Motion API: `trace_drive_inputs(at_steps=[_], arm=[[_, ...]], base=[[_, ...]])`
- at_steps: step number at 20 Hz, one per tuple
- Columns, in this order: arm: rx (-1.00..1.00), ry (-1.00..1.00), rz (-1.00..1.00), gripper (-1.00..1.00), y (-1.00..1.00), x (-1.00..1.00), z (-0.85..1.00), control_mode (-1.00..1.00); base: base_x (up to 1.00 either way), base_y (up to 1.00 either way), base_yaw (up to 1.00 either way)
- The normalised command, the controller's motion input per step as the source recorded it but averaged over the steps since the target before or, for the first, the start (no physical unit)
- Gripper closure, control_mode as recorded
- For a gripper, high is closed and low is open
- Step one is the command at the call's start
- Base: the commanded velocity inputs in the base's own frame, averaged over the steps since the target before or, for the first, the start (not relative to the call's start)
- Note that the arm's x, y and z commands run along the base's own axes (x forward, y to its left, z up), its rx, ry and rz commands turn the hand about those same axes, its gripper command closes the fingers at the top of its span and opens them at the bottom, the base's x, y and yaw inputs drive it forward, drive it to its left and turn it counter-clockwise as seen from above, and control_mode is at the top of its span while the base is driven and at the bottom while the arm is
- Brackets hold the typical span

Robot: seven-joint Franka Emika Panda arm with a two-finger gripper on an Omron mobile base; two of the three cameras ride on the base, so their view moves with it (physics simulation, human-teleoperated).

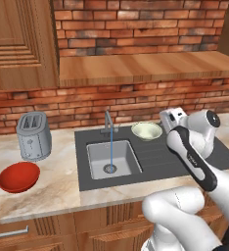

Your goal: Rinse each bowl for a few seconds and place them down in the sink or on the counter.

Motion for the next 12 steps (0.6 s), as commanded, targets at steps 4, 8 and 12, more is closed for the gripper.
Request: trace_drive_inputs(at_steps=[4,8,12], arm=[[-0.05,0.00,0.11,-1.00,0.07,-0.35,0.24,-1.00],[-0.04,0.00,0.11,-1.00,0.04,-0.36,0.25,-1.00],[-0.06,-0.01,0.08,-1.00,0.17,-0.31,0.16,-1.00]], base=[[0.00,0.00,0.00],[0.00,0.00,0.00],[0.00,0.00,0.00]])
